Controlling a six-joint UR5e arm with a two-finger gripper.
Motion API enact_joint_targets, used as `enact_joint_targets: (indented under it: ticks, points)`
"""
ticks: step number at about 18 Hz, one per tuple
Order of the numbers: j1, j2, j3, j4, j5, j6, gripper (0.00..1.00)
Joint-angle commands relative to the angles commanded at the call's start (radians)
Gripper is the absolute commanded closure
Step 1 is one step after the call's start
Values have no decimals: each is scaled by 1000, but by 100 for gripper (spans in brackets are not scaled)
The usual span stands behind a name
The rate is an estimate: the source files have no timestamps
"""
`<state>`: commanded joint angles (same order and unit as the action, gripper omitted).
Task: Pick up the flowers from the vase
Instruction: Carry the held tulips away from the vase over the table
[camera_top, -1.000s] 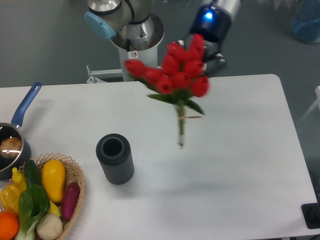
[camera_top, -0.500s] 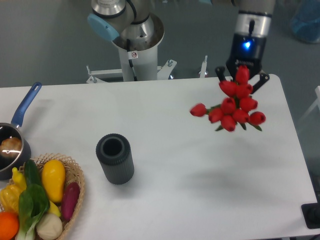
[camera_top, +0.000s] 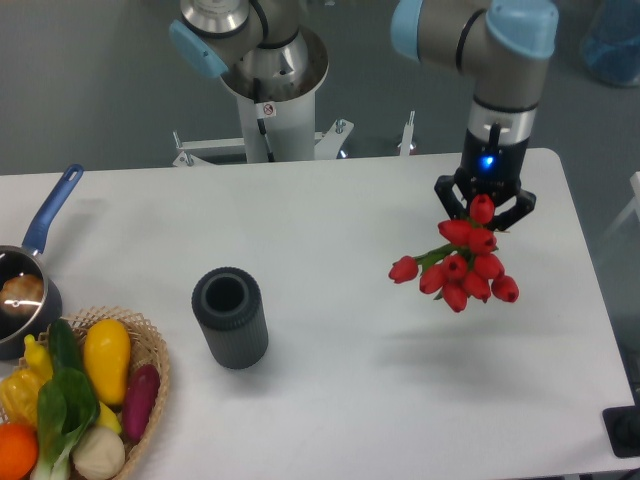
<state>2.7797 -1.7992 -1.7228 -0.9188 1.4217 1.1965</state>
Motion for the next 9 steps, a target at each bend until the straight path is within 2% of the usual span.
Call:
enact_joint_targets:
  ticks: [1,4,6,9]
  points:
    - [-6,-12,23,-29,19,2,100]
    - [-40,-48,113,-173,92,3,100]
    - [-81,-77,175,-239,141,5,100]
    - [-88,-92,193,-256,151,21,100]
